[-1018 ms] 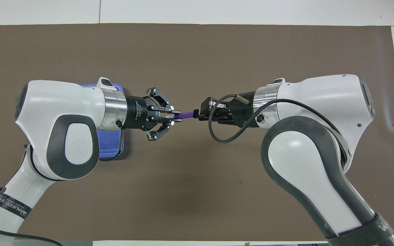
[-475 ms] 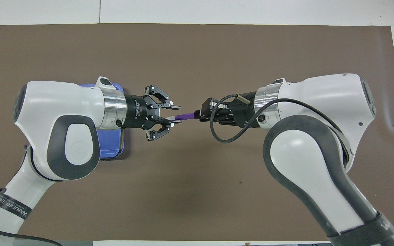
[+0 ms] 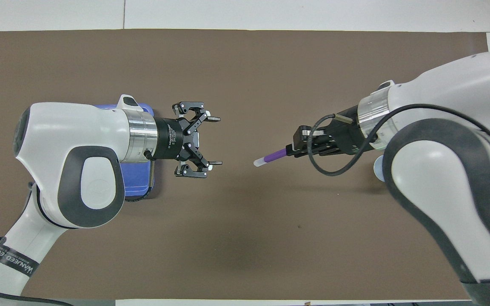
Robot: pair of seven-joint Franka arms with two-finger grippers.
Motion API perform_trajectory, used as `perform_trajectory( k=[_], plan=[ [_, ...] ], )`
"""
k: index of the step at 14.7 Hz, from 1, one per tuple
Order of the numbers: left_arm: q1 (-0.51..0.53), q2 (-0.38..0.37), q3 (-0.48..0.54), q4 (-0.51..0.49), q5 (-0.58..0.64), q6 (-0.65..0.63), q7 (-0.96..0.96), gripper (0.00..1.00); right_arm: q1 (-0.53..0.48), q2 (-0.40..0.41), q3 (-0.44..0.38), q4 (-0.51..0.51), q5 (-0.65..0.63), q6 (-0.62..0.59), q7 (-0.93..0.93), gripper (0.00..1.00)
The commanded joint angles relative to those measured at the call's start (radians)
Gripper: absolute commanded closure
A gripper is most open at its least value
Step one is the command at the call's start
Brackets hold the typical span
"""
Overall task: Transfer and insert pens with both arms
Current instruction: 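Carry the purple pen into the cup with the right gripper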
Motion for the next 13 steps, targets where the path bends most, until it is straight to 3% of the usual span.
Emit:
perform_trajectory(
  k=[1, 6, 11, 13],
  plan=[
    [-0.001, -0.035, 0.007, -0.024, -0.017, 0.015, 0.008, 0.0, -0.094, 0.02, 0.006, 0.089, -0.156, -0.175, -0.203, 1.0],
    [-0.001, -0.034, 0.007, -0.02, -0.01, 0.015, 0.01, 0.0, -0.108, 0.018, 0.007, 0.097, -0.625, -0.248, -0.622, 1.0],
    [-0.041, -0.032, 0.027, -0.018, 0.039, 0.019, 0.103, 0.0, -0.105, -0.002, 0.01, 0.041, -0.81, -0.179, -0.797, 1.0],
    [-0.132, -0.032, 0.149, -0.017, 0.128, 0.001, 0.151, 0.0, -0.107, -0.028, 0.01, -0.034, -0.838, -0.087, -0.846, 1.0]
  ],
)
